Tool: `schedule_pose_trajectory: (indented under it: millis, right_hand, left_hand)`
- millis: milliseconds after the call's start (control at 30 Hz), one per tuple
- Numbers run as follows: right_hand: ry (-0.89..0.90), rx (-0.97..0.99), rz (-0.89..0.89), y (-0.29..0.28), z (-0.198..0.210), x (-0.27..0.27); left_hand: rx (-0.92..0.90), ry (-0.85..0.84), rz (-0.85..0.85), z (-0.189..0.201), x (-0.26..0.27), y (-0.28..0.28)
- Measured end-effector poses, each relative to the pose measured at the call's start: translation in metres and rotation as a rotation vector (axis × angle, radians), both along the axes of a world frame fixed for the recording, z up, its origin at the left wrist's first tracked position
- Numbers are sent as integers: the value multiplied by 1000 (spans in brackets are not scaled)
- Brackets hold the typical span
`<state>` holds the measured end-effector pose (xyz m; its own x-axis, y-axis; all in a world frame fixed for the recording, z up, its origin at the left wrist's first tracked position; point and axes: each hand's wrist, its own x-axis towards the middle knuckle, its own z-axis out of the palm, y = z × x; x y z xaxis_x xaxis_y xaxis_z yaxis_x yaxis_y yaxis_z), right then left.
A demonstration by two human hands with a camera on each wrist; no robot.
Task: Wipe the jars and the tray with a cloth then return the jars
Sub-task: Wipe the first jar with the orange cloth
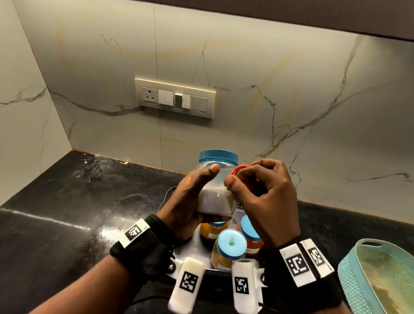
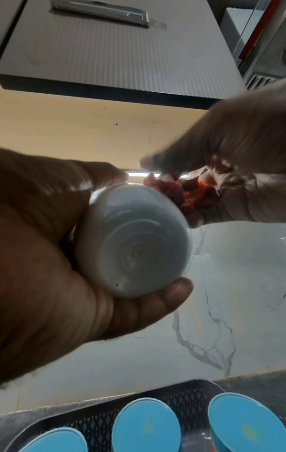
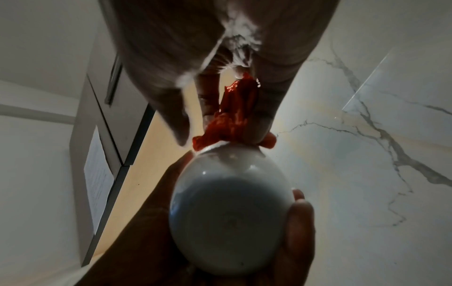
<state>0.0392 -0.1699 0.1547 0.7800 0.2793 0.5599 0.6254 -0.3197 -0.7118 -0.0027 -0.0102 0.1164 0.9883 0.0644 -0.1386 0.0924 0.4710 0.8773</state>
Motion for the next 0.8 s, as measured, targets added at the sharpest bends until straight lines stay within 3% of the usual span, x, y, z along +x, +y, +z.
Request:
schedule_pose_trajectory:
  millis: [333,567,700,800]
  right_hand:
    - [-66,-17,-58,-2,3,2]
    - [-396,-244,268,-1,-8,-33]
    - [-192,-89,174,-6,4,5]
    - [-262,-123,197,-2,3,-1]
  left_hand:
    - [-53,14,3,-2,-1,-3]
    - [-107,27,-9,-10,-4,7]
    - [-55,9,-13,-7,-9,-1]
    - [-64,11,6,-4,-8,0]
